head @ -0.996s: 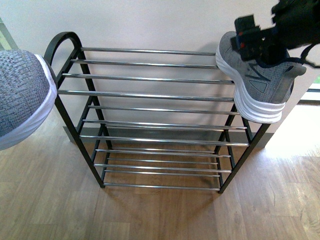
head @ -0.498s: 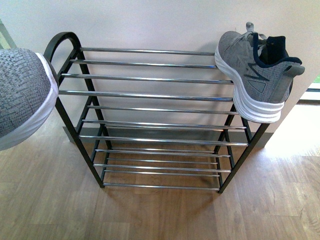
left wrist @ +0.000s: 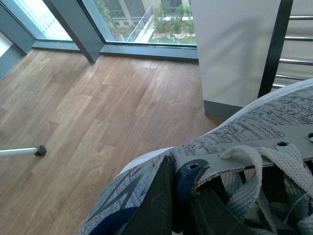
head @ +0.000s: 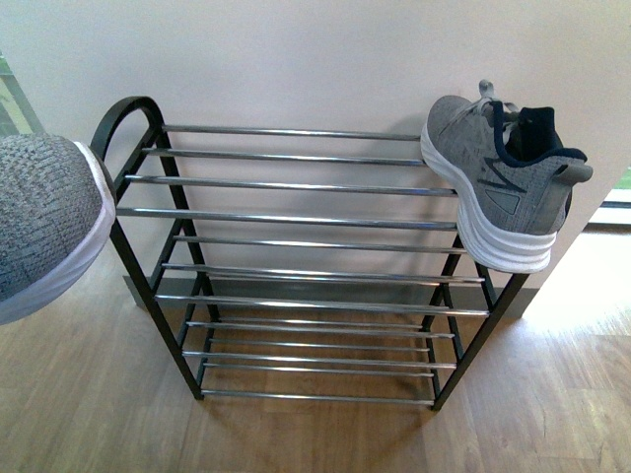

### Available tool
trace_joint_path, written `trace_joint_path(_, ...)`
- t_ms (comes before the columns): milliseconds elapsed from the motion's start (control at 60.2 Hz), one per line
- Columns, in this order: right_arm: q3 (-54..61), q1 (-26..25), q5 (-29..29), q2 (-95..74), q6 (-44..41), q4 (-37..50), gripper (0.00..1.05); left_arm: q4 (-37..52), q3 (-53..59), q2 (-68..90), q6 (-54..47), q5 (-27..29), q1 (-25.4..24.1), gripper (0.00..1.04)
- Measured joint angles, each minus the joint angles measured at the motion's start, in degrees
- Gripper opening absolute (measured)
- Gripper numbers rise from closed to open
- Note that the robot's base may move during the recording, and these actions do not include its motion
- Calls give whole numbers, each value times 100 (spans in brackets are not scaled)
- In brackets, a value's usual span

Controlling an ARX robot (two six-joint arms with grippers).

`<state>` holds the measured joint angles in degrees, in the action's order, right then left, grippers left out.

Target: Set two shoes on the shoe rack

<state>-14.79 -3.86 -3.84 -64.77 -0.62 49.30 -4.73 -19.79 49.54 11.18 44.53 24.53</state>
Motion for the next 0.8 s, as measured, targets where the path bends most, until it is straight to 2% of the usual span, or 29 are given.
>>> trace_joint_path(50, 151, 155, 306, 175, 4, -15, 2, 0, 0, 0, 0, 2, 0, 2)
trace_joint_path(133, 411, 348, 339, 531, 4, -103, 2, 0, 0, 0, 0, -4, 0, 2)
trace_joint_path(548, 1082, 365, 372, 1980, 4, -901, 2, 0, 0, 0, 0, 0, 0, 2)
trace_joint_path(647, 1333, 365, 385, 2105, 4, -715, 2, 0, 0, 0, 0, 2, 0, 2)
trace_joint_path(797, 1364, 365, 382, 2656, 4, -1213, 2, 0, 0, 0, 0, 2, 0, 2)
